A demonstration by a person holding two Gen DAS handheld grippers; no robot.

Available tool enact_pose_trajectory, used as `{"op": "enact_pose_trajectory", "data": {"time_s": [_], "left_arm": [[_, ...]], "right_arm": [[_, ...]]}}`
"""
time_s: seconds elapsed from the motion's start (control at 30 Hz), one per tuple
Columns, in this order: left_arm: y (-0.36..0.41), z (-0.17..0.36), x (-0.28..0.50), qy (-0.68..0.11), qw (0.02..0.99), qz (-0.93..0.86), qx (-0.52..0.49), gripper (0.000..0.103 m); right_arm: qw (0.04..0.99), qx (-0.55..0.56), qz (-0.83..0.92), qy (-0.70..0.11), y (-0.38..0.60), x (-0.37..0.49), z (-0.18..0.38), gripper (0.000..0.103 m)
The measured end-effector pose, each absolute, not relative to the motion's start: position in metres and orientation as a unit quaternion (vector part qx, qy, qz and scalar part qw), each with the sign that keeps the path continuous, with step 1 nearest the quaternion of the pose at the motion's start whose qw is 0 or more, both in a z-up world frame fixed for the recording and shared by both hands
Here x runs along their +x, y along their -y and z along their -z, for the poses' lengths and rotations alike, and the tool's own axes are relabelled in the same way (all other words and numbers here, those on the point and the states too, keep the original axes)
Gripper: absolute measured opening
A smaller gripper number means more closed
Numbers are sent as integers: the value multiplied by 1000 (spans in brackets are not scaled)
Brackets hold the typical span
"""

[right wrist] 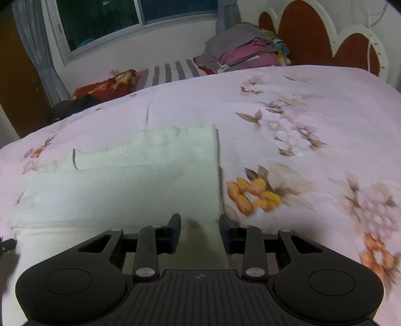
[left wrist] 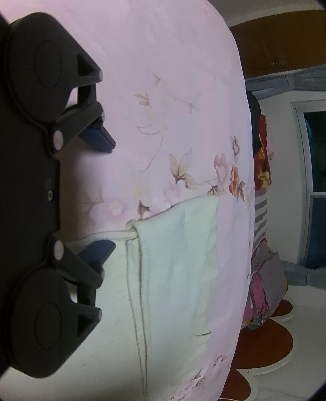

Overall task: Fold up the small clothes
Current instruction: 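Move both open tools toward the ribbed hem of the folded sweater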

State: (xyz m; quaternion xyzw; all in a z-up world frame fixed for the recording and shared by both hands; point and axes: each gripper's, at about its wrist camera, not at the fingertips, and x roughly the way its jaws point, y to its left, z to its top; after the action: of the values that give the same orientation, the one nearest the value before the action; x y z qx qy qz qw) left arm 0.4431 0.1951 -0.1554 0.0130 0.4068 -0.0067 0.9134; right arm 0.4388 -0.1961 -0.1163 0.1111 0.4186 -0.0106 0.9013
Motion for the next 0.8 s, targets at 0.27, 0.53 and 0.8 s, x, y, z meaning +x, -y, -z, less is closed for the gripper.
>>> {"op": "enact_pose_trajectory", "data": {"time_s": [0.27, 0.53, 0.8], "left_arm": [[-193, 146, 419, -404, 915, -6, 16, 81], [-183, 145, 384, -403, 915, -11, 20, 70], [-171, 140, 327, -417, 909, -12, -3, 49]], "right_arm": [[896, 131, 11, -423, 203, 393, 111, 34], [895, 125, -12, -429, 207, 368, 113, 34], [898, 121, -37, -421, 232, 312, 100, 34]]}}
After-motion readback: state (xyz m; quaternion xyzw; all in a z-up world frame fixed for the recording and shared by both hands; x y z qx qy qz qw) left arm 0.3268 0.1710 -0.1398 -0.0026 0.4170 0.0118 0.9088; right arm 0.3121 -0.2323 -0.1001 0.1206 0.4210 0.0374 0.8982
